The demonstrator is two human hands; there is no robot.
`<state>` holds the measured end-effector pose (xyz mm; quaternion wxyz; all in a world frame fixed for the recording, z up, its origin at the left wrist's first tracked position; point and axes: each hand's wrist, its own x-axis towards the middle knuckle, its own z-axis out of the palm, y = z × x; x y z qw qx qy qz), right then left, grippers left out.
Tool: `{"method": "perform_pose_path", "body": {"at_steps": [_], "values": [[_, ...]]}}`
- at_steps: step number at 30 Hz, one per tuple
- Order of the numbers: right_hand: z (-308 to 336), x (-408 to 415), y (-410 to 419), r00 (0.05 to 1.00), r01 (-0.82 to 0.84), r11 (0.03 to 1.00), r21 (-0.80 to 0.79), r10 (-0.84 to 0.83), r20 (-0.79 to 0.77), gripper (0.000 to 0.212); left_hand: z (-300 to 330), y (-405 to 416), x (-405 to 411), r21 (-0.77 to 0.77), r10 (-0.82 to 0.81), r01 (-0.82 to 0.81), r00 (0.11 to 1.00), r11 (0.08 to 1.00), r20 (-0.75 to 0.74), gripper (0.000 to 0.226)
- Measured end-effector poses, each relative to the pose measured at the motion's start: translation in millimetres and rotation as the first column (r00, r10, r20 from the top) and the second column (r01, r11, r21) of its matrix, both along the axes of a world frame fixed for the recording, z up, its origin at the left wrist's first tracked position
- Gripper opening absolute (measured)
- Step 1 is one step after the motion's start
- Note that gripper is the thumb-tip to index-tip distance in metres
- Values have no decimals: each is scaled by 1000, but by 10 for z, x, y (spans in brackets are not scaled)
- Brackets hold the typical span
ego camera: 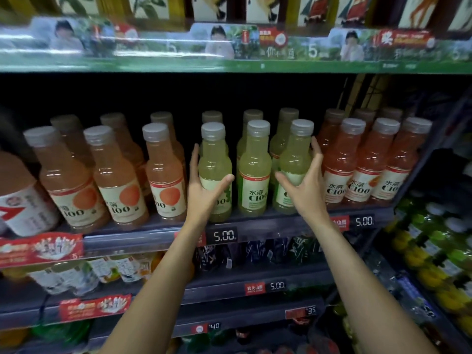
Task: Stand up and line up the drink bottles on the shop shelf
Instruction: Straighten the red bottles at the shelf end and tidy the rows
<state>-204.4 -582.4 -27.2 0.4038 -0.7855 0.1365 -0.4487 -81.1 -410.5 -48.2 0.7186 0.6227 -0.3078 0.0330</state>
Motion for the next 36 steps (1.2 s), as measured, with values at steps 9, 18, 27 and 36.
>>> {"method": "perform_pose_path", "body": {"at_steps": [9,18,27,36], "values": [[-20,19,-20,997,-40,997,60,36,70,84,-39,-183,-15,9,11,-11,999,1000,52,77],[24,-2,-36,997,-66,996,52,64,41,84,-67,-317,-46,36,68,-71,995,997,75,84],[1,-20,48,995,87,994,-61,-90,-33,86,-102,-339,6,39,50,-52,997,998,58,87],[-23,-215,389,950,306,927,-215,-312,8,65,-6,-187,-154,221,47,-59,997,974,57,111]]}}
